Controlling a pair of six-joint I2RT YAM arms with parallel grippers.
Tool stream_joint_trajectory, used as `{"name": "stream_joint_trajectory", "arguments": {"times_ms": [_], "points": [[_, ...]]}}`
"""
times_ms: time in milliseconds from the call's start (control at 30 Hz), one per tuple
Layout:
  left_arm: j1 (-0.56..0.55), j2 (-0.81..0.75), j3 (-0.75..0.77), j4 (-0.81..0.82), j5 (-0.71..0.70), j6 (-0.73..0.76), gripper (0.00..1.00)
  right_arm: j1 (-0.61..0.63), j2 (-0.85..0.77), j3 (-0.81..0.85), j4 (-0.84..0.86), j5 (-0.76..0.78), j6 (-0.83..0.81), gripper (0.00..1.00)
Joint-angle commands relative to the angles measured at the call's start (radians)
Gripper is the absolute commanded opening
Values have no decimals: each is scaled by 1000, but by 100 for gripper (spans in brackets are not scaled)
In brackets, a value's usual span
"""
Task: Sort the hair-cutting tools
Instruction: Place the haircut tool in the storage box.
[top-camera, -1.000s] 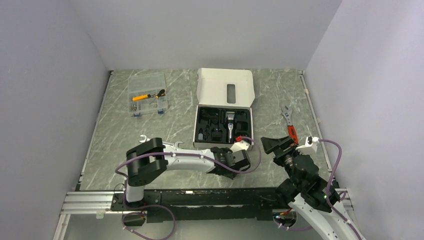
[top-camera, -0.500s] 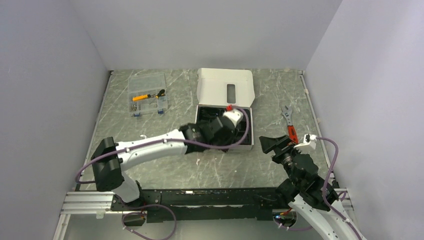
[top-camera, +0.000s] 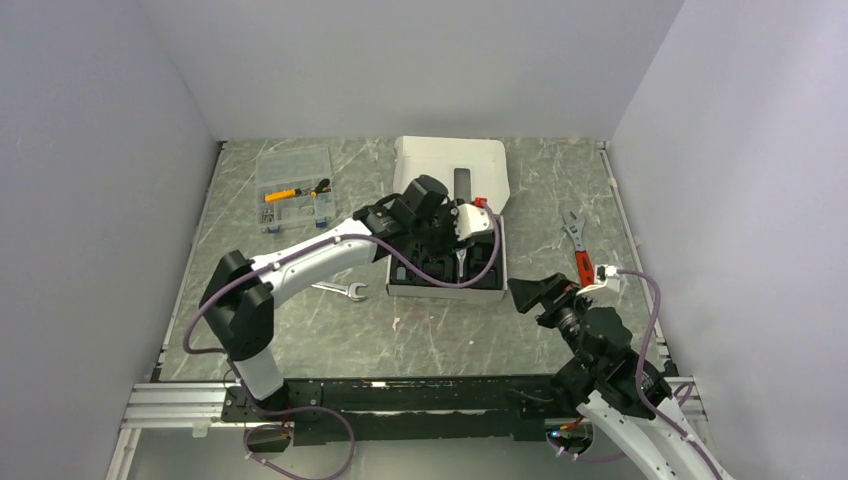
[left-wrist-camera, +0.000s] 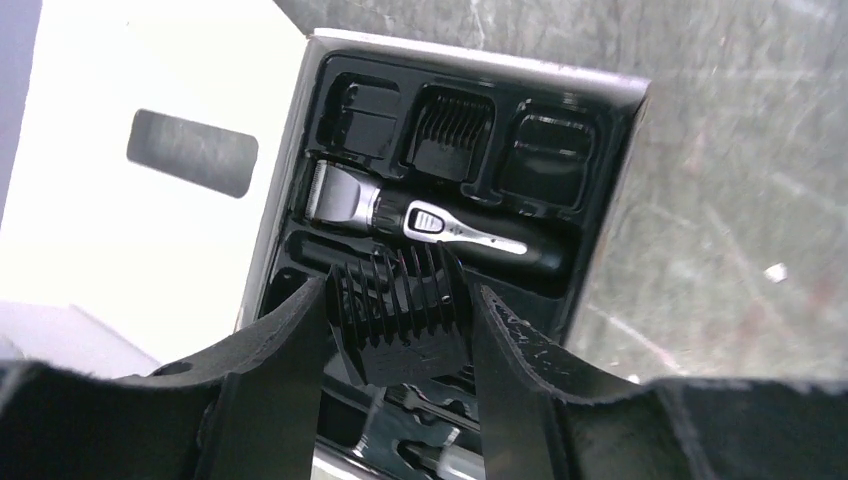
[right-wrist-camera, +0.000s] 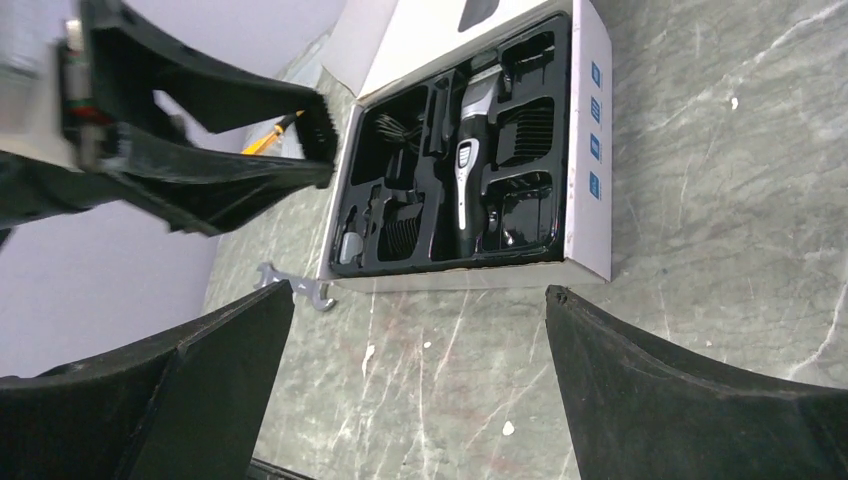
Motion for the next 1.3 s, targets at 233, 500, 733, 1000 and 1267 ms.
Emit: {"name": "stream_joint_trajectory", "arguments": {"times_ms": [233,500,733,1000,1267], "points": [[90,314,268,-80,325,632,0,6,-77,-3,-11,-95,-19,99],[134,480,485,-169,332,697,0,4,-20,-10,17,-113,-54,99],[135,535,529,-155,337,714,0,4,-12,-14,33,-98,-72,99],[120,583,564,-129,357,713,0,4,-43,-30,36,-89,-65,99],[107,624,591,-70,355,698,0,6,-35,-24,30,-84,-63,99]]}}
